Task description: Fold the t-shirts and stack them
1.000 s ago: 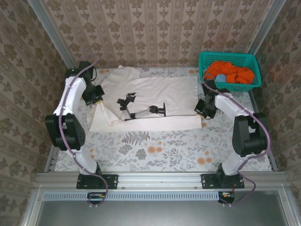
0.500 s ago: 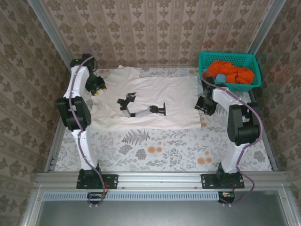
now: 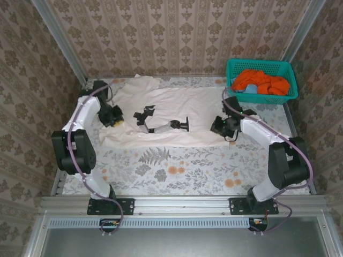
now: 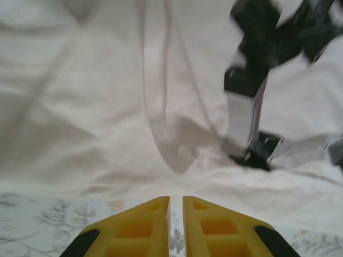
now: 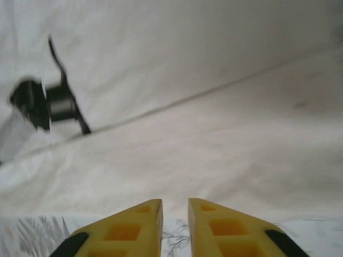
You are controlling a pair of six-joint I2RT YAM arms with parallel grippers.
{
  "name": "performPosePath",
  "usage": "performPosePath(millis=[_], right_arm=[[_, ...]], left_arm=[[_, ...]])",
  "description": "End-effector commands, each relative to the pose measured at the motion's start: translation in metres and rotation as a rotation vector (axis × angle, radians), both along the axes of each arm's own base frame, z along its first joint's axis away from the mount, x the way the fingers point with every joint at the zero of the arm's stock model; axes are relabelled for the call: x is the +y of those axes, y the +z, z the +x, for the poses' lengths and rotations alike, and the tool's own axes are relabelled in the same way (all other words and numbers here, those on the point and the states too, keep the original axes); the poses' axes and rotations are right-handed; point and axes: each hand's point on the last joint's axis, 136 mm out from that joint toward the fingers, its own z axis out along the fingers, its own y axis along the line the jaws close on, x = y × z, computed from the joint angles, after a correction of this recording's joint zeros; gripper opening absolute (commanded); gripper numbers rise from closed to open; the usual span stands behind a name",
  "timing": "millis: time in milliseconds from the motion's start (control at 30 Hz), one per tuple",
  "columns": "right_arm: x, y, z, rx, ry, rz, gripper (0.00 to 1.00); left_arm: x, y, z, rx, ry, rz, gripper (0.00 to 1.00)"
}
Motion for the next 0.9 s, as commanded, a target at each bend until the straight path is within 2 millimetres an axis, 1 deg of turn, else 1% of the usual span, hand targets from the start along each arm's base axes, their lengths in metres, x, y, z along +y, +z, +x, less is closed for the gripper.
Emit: performPosePath(millis=[0, 100, 167, 233, 333, 400, 533, 667, 867], right_arm=[[0.017, -0.024, -0.001, 0.051, 0.023, 0.040, 0.17], [0.007, -0.044, -0.003, 0.087, 0.007, -0.029, 0.15], [0.001, -0.054, -0.007, 0.116, 0.001, -0.069, 0.15], [-0.005, -0.067, -0.016, 0.158, -0.019, -0.089, 0.15], [-0.018, -0.084, -0.033, 0.217, -0.065, -0.116, 0.16], [-0.026, -0.092, -0.043, 0.241, -0.092, -0.131, 0.19], [-0.028, -0.098, -0.059, 0.282, -0.108, -0.106, 0.22], [-0.030, -0.098, -0.079, 0.318, -0.125, -0.092, 0.22], [-0.033, -0.096, -0.117, 0.351, -0.147, -0.068, 0.23]], left_arm=[[-0.003, -0.027, -0.002, -0.007, 0.004, -0.034, 0.12], [0.013, -0.053, -0.012, 0.039, -0.002, 0.049, 0.12], [0.027, -0.070, -0.019, 0.073, 0.008, 0.105, 0.13], [0.039, -0.088, -0.031, 0.126, 0.047, 0.118, 0.13], [0.054, -0.106, -0.050, 0.182, 0.115, 0.128, 0.14], [0.064, -0.110, -0.057, 0.197, 0.145, 0.147, 0.14], [0.074, -0.111, -0.067, 0.222, 0.164, 0.172, 0.16], [0.078, -0.109, -0.078, 0.248, 0.189, 0.163, 0.16], [0.078, -0.102, -0.105, 0.258, 0.249, 0.126, 0.17]])
